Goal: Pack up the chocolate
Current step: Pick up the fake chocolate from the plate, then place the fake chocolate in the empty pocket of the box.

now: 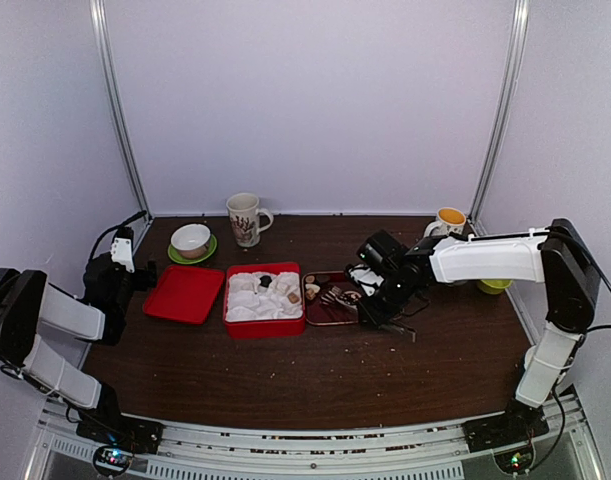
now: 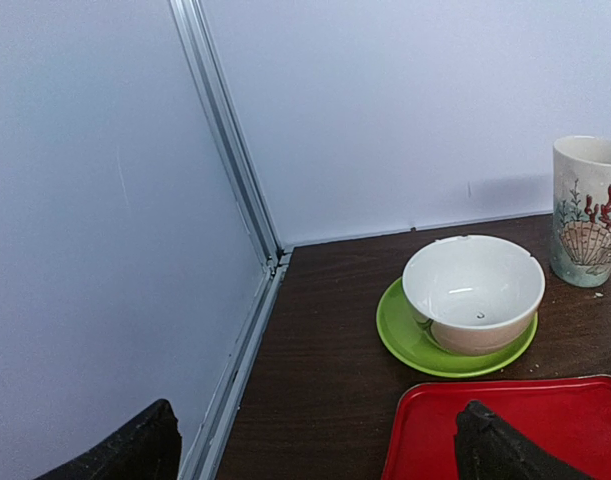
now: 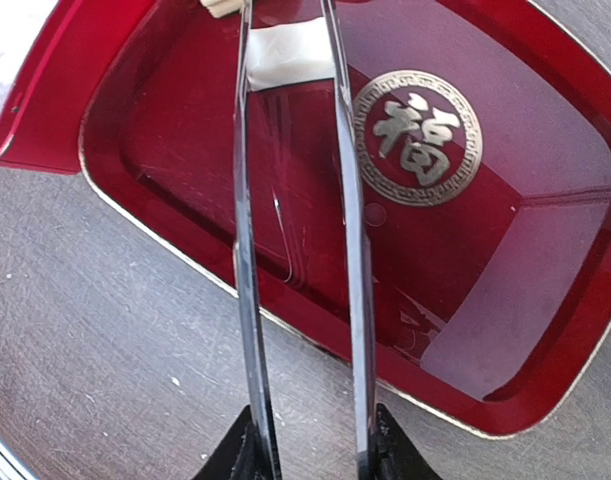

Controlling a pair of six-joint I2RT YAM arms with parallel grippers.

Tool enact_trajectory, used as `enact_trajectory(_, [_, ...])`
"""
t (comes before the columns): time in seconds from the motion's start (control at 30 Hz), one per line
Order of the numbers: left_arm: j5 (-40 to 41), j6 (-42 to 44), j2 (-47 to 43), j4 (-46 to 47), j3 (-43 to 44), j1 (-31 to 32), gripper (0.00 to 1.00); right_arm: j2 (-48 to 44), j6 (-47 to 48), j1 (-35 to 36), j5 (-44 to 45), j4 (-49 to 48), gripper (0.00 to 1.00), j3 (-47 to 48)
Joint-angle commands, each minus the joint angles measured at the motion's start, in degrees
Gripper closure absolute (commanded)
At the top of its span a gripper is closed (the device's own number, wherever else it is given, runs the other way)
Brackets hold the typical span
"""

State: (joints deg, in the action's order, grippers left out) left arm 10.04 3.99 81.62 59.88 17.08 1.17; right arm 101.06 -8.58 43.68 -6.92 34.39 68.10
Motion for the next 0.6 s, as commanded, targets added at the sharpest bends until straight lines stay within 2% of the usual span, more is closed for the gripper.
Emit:
enact_trajectory(0.0, [-0.49,0.30,-0.06,1.85,-0.05,-0.40,0.02,-3.10,-0.76,-0.35,1.62,-1.42,0.68,-1.08])
enact_trajectory(0.4, [-0.46,0.23,-0.06,1.89,-0.08,-0.38,0.02,-8.11,0.22,-0.03,-6.02,-6.51,0.68,-1.73])
enact_trajectory(0.57, [-0.47,0.30,-0.06,1.89,-0.05,-0.44,0.02,-7.14,1.63,2.22,-9.96,-7.06,0.68,1.78])
